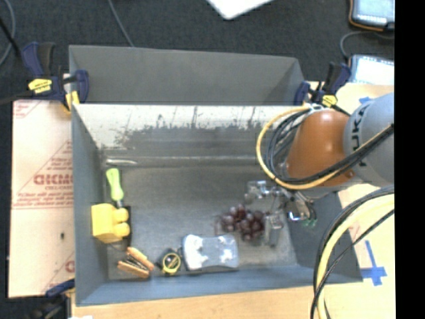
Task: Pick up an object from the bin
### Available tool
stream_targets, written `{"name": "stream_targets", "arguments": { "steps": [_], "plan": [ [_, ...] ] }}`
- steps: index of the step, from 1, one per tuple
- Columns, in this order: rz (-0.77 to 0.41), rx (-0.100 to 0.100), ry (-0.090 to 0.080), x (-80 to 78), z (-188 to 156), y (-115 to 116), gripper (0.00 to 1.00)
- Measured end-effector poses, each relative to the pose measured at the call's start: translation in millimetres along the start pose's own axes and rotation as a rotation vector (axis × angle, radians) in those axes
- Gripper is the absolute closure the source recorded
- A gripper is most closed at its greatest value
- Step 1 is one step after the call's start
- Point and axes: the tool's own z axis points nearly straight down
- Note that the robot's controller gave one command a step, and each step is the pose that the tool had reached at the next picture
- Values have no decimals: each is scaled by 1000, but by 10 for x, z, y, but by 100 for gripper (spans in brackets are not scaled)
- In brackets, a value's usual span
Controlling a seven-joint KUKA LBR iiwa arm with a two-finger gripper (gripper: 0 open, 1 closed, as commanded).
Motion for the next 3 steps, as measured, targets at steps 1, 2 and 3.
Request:
{"name": "stream_targets", "arguments": {
  "steps": [1, 2, 3],
  "plan": [
    [36, 1, -6, 12, 118, 78, 100],
    [36, 1, -6, 12, 119, 78, 100],
    [53, 4, -16, 22, -1536, 50, 100]
  ]
}}
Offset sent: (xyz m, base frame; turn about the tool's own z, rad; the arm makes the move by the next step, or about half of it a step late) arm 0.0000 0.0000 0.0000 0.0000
